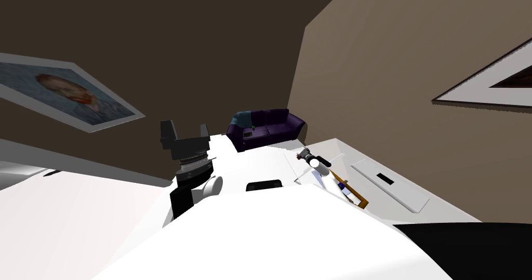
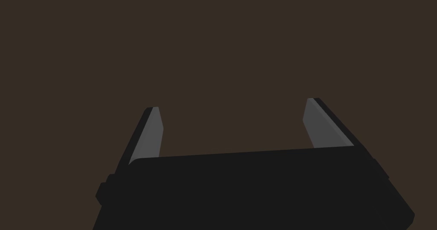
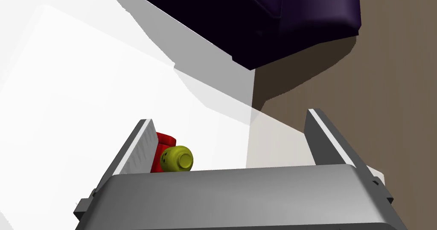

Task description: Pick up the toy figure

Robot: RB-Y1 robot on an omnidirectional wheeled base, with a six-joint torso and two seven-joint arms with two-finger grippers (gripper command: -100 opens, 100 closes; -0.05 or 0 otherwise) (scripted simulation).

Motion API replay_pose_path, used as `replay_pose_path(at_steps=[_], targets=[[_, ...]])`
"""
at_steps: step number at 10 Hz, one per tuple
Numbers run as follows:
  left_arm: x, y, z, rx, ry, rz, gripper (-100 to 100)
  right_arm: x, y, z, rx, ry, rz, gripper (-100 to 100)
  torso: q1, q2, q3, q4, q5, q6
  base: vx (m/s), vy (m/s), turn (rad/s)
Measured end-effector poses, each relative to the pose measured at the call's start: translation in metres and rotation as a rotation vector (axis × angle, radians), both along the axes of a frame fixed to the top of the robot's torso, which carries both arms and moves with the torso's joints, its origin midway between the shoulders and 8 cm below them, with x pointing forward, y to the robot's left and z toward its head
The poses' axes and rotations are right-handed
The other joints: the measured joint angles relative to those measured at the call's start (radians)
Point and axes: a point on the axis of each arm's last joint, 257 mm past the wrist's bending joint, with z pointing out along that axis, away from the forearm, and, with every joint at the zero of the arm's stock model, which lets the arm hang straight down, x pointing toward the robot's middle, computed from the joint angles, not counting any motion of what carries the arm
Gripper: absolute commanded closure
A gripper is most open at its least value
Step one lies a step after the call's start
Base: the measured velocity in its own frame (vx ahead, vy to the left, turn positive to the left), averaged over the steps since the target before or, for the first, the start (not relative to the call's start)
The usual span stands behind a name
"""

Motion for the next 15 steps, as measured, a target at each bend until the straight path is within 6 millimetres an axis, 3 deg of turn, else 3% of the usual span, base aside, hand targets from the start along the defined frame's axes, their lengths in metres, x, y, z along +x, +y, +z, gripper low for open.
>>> replay_pose_path(at_steps=[8, 15], targets=[[0.0, 0.0, 0.0, 0.0, 0.0, 0.0, 0, -0.016, -0.004, -0.044, 0.238, 0.102, -0.054, -100, 0.0, 0.0, 0.0, 0.0, 0.0, 0.0, 0.005, -0.01, 0.007], [0.0, 0.0, 0.0, 0.0, 0.0, 0.0, 0, -0.031, -0.001, -0.07, 0.478, 0.167, -0.114, -100, -0.001, 0.0, 0.0, 0.0, 0.0, 0.0, 0.006, -0.017, 0.014]])
